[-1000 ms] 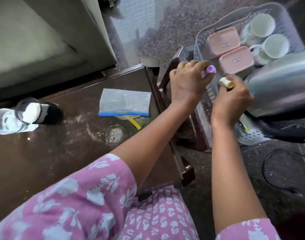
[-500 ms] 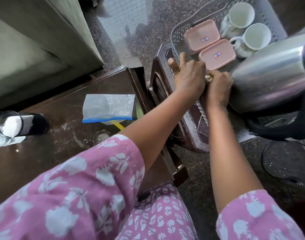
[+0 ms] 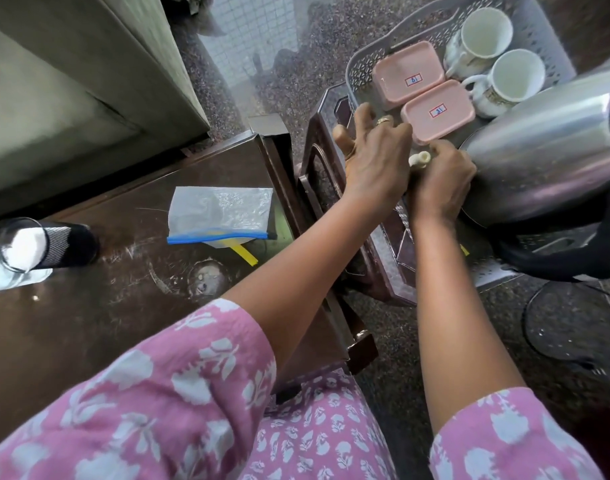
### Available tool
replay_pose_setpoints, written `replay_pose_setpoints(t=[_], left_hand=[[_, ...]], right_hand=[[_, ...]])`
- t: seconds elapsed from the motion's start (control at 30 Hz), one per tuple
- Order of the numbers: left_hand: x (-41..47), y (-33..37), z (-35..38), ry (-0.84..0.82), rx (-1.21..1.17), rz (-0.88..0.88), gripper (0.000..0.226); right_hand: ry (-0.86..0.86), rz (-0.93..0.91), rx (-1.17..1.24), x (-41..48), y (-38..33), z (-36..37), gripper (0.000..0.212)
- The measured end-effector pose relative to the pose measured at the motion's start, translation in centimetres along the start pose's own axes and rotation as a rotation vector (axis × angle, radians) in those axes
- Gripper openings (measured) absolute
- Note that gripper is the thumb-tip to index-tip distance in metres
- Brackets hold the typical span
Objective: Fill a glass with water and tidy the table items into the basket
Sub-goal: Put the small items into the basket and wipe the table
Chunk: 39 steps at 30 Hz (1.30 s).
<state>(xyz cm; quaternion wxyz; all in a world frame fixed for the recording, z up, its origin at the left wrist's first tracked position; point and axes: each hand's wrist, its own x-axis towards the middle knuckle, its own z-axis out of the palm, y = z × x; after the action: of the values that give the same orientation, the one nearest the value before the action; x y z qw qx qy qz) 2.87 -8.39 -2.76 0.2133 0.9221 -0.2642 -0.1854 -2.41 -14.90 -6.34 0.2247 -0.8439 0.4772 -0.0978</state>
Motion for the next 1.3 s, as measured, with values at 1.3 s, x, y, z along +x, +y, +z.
replay_pose_setpoints(t=[1.3], left_hand=[[-18.9,-25.8,1.7,0.209,-0.615,-1.143,0.025]], right_hand=[[-0.589,-0.307,-0.217,-24.8,-7.8,12.8,0.021]])
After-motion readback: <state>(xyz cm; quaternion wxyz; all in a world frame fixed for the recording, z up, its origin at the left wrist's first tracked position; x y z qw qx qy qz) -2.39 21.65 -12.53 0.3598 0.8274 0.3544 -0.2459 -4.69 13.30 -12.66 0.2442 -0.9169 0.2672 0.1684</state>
